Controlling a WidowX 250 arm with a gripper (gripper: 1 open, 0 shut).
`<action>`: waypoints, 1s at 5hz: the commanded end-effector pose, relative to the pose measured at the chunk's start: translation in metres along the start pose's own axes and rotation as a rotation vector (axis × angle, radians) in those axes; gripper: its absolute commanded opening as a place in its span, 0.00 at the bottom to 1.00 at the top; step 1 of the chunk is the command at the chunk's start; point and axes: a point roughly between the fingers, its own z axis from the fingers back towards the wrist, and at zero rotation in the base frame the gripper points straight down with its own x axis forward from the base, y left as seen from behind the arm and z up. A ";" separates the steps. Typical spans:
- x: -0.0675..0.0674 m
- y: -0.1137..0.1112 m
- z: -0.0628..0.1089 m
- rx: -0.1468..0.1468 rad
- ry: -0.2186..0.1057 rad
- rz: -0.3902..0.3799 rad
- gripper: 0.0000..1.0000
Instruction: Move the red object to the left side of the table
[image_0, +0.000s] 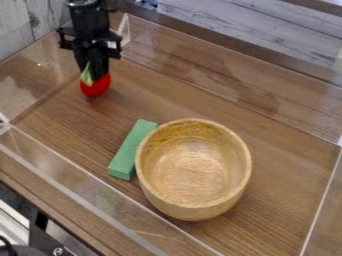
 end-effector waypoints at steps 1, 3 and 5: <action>-0.004 0.014 0.013 0.003 -0.041 0.045 1.00; -0.007 0.026 0.007 -0.036 -0.034 0.103 1.00; 0.004 0.014 0.009 -0.073 -0.052 0.162 1.00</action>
